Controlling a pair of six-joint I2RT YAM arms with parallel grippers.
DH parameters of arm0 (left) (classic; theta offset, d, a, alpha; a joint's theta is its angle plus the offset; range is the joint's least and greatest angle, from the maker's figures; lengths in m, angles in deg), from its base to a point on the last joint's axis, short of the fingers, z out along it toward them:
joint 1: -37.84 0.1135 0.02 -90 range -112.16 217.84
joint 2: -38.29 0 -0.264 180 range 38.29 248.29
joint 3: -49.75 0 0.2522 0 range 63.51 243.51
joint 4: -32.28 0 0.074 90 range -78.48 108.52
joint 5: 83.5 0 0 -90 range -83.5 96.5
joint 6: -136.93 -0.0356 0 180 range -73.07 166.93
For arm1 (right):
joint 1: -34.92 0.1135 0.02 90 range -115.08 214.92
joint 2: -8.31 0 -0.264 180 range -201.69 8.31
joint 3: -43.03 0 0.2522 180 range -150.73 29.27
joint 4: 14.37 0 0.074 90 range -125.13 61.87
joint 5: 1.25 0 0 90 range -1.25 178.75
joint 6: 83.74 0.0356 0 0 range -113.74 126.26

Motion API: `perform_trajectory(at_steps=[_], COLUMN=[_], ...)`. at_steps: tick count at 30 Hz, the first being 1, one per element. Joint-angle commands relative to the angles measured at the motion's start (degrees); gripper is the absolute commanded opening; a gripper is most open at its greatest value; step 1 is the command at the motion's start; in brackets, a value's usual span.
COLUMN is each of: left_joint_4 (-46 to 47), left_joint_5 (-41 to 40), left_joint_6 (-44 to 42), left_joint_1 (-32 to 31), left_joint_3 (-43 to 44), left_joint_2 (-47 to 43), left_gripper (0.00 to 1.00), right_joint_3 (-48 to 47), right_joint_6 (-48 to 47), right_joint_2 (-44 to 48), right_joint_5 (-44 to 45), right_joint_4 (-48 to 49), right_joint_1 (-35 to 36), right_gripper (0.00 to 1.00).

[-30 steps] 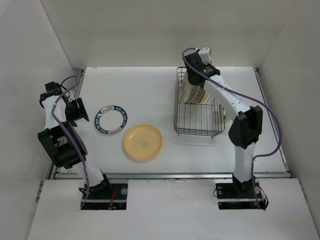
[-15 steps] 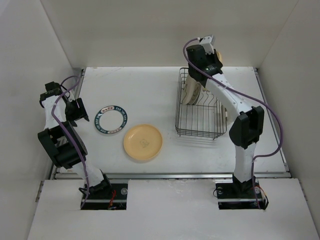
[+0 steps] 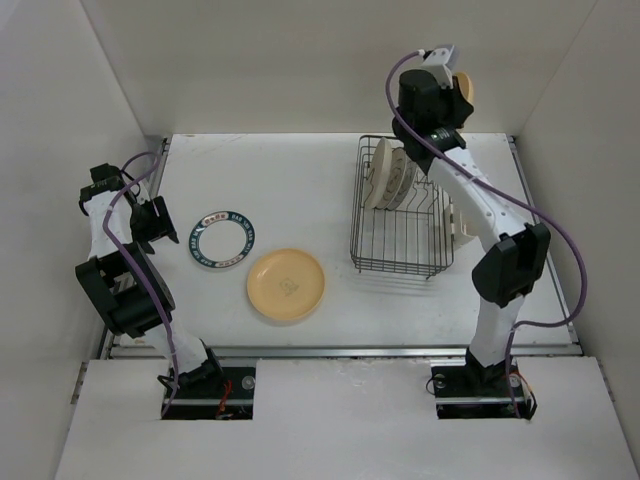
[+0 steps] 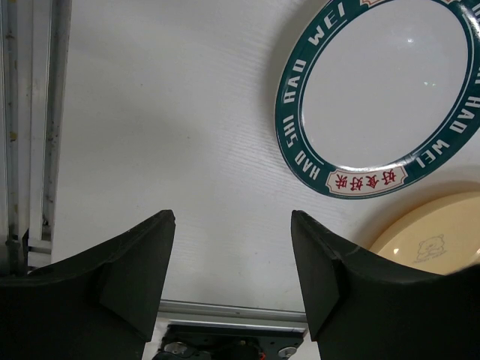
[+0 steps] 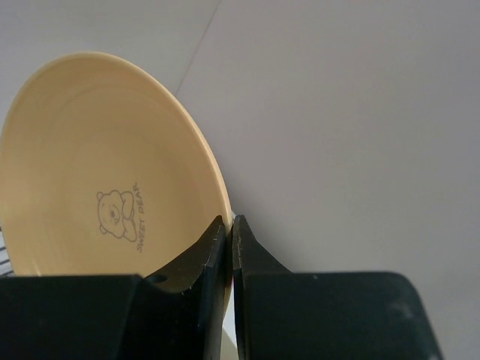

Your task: Unload the plates from the dish rack

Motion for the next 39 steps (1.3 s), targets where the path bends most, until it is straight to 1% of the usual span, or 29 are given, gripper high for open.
perform_trajectory(at_steps=[1,4,7,9,10,11,12,13,14,15,17,18,20,22,23,26,31,34,35,36,38,39], left_joint_4=[-1.84,-1.84,-1.84,-2.36,-2.36,-2.36,-2.97,-2.98,-3.5,-3.51,-3.51,-3.51,-3.51,-4.12,-4.12,-4.12,-4.12,-4.12,-4.12,-4.12,-3.59,-3.59], left_joint_5=[0.45,0.45,0.45,-0.07,-0.07,-0.07,0.45,0.45,0.45,0.45,0.45,-0.16,-0.16,-1.21,-1.22,-1.83,-1.83,-1.83,-1.83,-1.83,-1.83,-1.83], left_joint_6=[-0.75,-0.75,-0.75,-0.75,-0.05,-0.05,-0.05,-0.05,0.48,0.48,0.48,0.48,-0.05,-0.57,-1.1,-1.1,-1.63,-1.63,-1.63,-1.63,-1.63,-1.63], left_joint_1=[0.38,0.38,0.38,0.38,0.38,0.38,0.38,0.38,0.38,0.38,0.38,0.38,0.38,0.38,0.38,0.38,0.38,0.38,0.38,0.38,0.38,0.38], left_joint_3=[2.19,2.19,2.19,2.19,2.8,3.33,3.34,3.95,3.95,4.47,4.48,4.48,4.48,3.95,3.95,3.34,2.81,2.81,2.29,2.28,2.28,2.28], left_joint_2=[-0.69,-1.3,-1.3,-0.69,-0.69,-0.69,-0.16,-0.16,-0.16,-0.16,-0.16,-0.77,-0.77,-1.3,-1.3,-1.83,-1.83,-1.83,-1.83,-1.83,-1.83,-1.83], left_gripper=[0.6,0.6,0.6,0.6,0.6,0.6,0.6,0.6,0.6,0.6,0.6,0.6,0.6,0.6,0.6,0.6,0.6,0.6,0.6,0.6,0.6,0.6], right_joint_3=[-3.68,-4.22,-1.5,0.78,0.79,1.31,0.1,-0.95,-1.49,0.07,4.81,8.84,11.59,12.13,12.13,11.43,14.14,14.15,14.67,15.46,15.99,16.0], right_joint_6=[-2.41,-2.41,-2.41,-2.41,0.03,2.4,5.82,13.6,16.89,18.93,20.61,21.14,21.67,22.54,22.55,23.7,25.37,25.37,24.84,24.84,24.32,24.31], right_joint_2=[5.05,7.85,11.46,12.69,13.48,13.49,14.01,14.02,14.02,14.8,15.33,15.33,13.32,10.52,7.72,3.66,-1.44,-4.7,-5.23,-5.23,-5.85,-5.85], right_joint_5=[2.52,1.3,-4.14,-8.28,-9.94,-12.31,-19.03,-23.8,-29.94,-43.57,-57.35,-70.73,-80.49,-86.66,-88.26,-94.85,-98.46,-98.47,-98.47,-97.94,-96.19,-95.05], right_joint_4=[6.34,6.34,6.34,3.53,1.78,-3.98,-7.6,-11.38,-14.46,-16.15,-14.51,-12.75,-11.33,-12.03,-12.03,-12.82,-12.21,-14.84,-14.84,-15.37,-15.37,-15.37], right_joint_1=[-0.52,-0.52,2.55,6.41,7.82,9.23,11.59,12.4,12.4,12.93,12.93,13.45,14.16,15.65,16.27,16.27,16.8,17.94,17.94,18.46,18.47,18.99], right_gripper=[0.0,0.0,0.0,0.0,0.0,0.0,0.0,0.0,0.0,0.0,0.0,0.0,0.0,0.0,0.0,0.0,0.0,0.0,0.02,0.07,0.22,0.43])
